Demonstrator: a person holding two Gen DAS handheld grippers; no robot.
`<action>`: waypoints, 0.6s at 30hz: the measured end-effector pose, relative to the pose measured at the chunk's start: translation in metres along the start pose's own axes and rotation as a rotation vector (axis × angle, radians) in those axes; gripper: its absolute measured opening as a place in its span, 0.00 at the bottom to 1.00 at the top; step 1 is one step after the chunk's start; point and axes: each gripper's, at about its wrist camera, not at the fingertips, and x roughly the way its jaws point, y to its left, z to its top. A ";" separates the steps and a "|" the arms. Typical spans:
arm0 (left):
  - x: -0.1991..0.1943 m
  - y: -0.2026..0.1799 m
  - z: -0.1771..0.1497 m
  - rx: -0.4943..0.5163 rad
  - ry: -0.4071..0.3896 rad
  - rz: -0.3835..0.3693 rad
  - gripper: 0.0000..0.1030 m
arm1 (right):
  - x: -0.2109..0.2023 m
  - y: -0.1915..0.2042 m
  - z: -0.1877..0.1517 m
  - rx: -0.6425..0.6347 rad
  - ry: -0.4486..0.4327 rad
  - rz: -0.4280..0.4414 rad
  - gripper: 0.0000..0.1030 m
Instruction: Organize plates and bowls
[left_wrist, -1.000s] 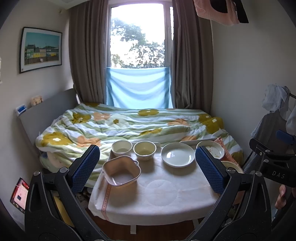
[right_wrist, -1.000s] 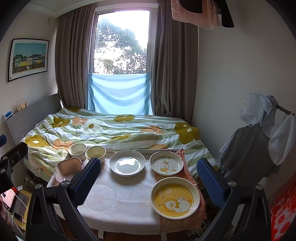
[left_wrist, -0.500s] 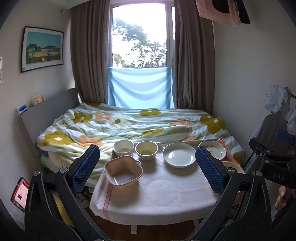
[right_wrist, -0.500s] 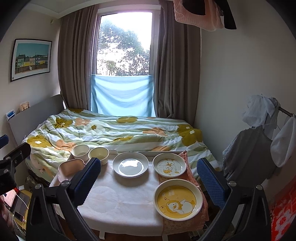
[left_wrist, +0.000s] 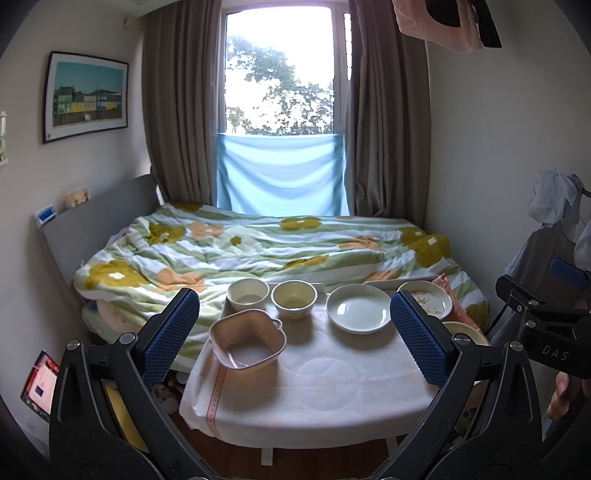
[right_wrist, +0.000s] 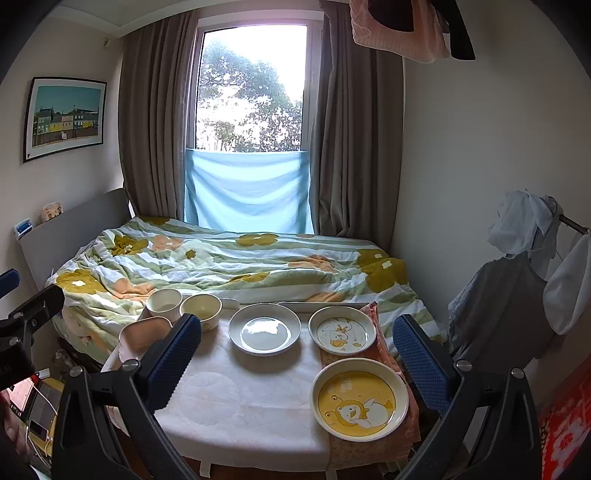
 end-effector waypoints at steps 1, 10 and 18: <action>0.000 0.000 0.000 0.001 0.000 -0.001 1.00 | 0.000 0.000 0.000 0.001 0.001 0.000 1.00; 0.000 0.000 -0.001 0.000 0.001 0.000 1.00 | 0.000 0.001 0.000 0.004 0.000 -0.002 1.00; 0.000 0.000 -0.001 0.001 0.001 0.000 1.00 | 0.000 0.000 0.000 0.005 0.000 -0.001 1.00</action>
